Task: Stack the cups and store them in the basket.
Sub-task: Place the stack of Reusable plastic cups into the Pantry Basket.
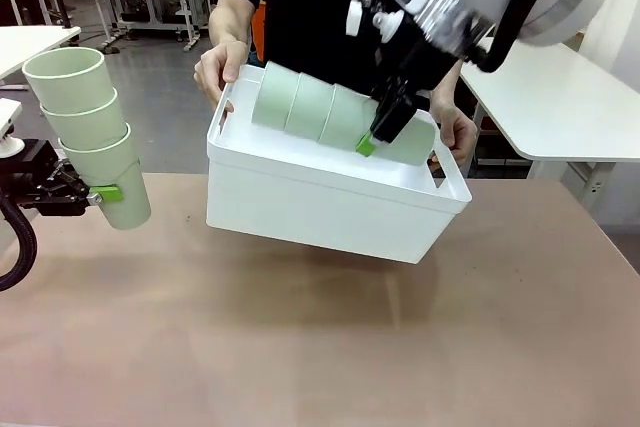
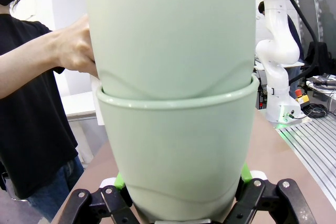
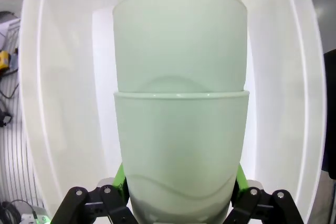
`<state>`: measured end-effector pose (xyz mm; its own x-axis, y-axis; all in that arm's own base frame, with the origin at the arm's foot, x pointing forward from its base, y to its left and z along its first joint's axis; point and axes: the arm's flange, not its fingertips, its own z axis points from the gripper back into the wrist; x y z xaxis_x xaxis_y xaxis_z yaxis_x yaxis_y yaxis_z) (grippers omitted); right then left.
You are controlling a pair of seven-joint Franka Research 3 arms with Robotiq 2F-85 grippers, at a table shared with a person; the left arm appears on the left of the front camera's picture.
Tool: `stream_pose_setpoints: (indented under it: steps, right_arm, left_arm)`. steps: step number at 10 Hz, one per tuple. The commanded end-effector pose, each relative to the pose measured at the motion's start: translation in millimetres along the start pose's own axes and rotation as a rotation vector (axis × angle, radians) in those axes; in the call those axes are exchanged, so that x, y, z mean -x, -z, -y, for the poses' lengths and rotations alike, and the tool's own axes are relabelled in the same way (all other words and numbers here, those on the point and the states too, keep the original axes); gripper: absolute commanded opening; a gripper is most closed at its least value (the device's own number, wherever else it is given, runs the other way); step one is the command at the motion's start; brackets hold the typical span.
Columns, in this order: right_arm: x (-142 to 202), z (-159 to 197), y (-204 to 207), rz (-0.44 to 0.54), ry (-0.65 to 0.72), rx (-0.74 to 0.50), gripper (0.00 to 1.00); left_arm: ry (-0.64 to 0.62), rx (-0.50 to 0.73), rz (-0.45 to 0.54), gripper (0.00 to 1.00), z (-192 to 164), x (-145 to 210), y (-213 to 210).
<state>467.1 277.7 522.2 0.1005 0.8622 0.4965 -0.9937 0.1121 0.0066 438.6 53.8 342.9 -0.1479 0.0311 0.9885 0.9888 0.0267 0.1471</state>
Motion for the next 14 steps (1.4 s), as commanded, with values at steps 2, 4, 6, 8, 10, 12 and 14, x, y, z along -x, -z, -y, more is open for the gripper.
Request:
stream_pose_setpoints:
  steps: [2,4,6,8,10,12,14]
  right_arm:
    - [-2,9,36,0.019,-0.005,-0.021,0.87]
    - [2,3,15,-0.007,0.003,-0.015,0.87]
    - [5,-8,50,-0.025,0.019,0.004,0.87]
    - [4,-27,53,-0.039,0.038,0.092,0.87]
    - [7,-36,56,-0.071,0.044,0.102,0.87]
    - [9,-42,60,-0.111,0.045,0.097,0.87]
    - [7,-43,65,-0.123,0.026,0.081,0.87]
  left_arm:
    - [0.012,-0.002,0.006,0.85,1,-6,1]
    - [0.012,-0.002,0.006,0.85,1,-6,1]
    - [0.012,-0.002,0.006,0.85,1,-6,1]
    - [0.012,-0.002,0.006,0.85,1,-6,1]
    - [0.012,-0.002,0.006,0.85,1,-6,1]
    - [0.012,-0.002,0.006,0.85,1,-6,1]
    - [0.012,-0.002,0.006,0.85,1,-6,1]
